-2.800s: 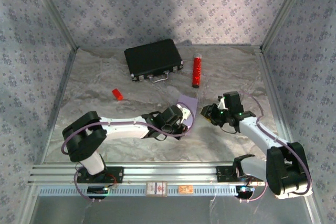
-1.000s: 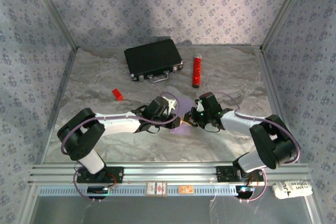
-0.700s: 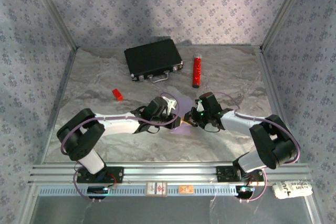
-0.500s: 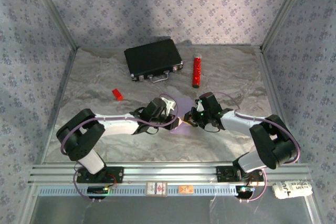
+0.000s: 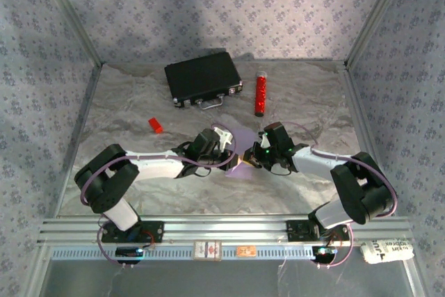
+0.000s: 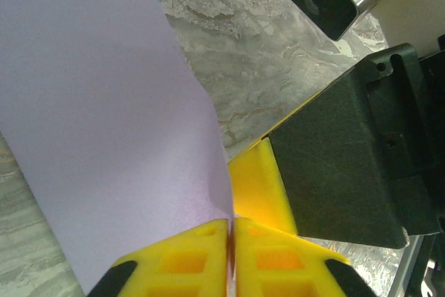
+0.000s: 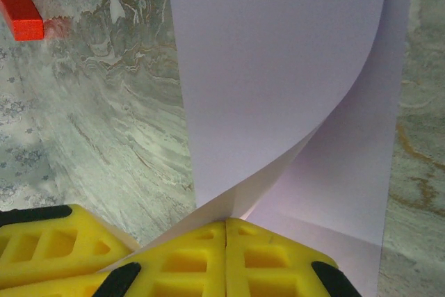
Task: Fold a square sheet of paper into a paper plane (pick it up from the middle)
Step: Fold the triangle a second time at the center of the table.
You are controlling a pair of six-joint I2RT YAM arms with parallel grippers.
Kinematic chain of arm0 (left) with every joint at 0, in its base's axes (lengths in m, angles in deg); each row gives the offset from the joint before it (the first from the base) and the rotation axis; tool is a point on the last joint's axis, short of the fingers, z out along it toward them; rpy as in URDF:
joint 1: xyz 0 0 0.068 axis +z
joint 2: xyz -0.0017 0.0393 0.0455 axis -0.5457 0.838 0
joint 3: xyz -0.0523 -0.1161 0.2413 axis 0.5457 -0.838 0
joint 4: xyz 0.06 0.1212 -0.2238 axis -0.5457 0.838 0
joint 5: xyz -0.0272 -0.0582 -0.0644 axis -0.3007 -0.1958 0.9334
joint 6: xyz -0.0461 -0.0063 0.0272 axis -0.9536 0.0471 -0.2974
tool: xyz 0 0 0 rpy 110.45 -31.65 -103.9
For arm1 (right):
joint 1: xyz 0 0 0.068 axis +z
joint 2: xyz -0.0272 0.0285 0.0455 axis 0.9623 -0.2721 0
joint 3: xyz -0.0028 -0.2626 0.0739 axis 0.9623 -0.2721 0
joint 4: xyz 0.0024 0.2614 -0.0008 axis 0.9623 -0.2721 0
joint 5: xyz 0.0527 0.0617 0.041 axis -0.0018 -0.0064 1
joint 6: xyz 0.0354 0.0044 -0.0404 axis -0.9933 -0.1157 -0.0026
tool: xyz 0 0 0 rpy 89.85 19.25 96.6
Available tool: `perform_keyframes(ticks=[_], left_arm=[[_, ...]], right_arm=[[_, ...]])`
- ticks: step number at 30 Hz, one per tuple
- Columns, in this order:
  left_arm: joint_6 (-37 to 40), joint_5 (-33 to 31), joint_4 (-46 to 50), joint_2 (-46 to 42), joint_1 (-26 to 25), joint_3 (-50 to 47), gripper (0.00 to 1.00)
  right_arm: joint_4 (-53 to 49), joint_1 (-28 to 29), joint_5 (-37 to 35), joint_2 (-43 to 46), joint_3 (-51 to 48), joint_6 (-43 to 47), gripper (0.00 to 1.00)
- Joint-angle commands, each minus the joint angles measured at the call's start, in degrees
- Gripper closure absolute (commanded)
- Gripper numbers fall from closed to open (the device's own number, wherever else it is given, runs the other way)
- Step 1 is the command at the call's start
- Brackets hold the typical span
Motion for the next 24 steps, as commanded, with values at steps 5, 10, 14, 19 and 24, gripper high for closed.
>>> perform_keyframes(ticks=[5,10,14,19,24], left_arm=[[1.36,0.93,-1.90,0.03,0.40,-0.47,1.00],[1.50,0.82,-1.52,0.14,0.40,-0.65,1.00],[1.45,0.82,-1.49,0.17,0.37,-0.78,1.00],[1.39,0.82,-1.36,0.28,0.40,-1.01,1.00],[1.36,0.73,-0.95,0.38,0.40,-0.98,1.00]], right_arm=[[-0.86,-0.12,-0.61,0.91,0.32,-0.50,0.93],[-5.11,0.12,-4.08,4.21,-1.09,0.31,0.90],[-5.64,0.65,-6.03,5.44,-3.26,-0.12,0.91],[-4.64,2.58,-6.48,4.32,-3.99,-0.47,0.94],[-4.66,4.12,-7.48,2.31,-3.83,-0.19,0.95]])
